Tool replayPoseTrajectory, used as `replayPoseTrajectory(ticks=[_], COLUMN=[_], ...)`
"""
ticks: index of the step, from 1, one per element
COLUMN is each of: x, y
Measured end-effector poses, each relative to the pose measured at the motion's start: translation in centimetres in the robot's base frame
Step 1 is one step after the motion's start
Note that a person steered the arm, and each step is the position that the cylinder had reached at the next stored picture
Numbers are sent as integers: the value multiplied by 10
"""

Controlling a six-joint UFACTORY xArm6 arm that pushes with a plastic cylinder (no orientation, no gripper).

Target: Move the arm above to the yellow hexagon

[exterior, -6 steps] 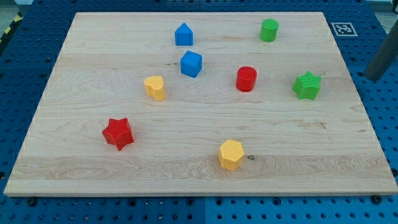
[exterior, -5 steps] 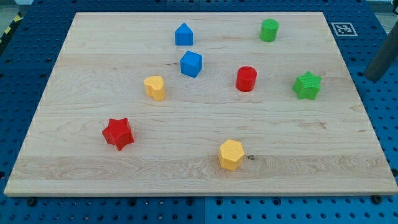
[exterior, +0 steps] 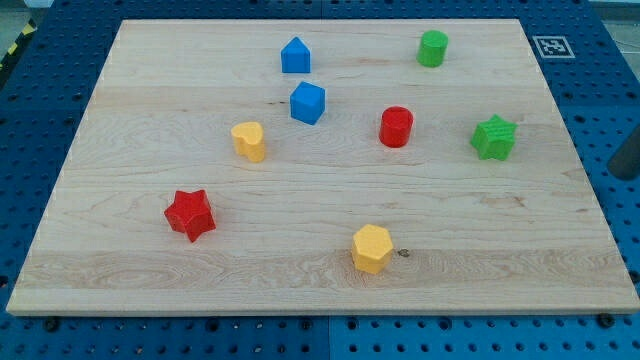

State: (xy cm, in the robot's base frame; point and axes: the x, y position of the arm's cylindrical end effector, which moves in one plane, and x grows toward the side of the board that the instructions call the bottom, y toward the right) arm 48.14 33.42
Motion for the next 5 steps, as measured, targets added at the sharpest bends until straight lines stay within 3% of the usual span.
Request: replayPoseTrajectory(ticks=[1, 5], x=[26, 36], y=[-6, -58])
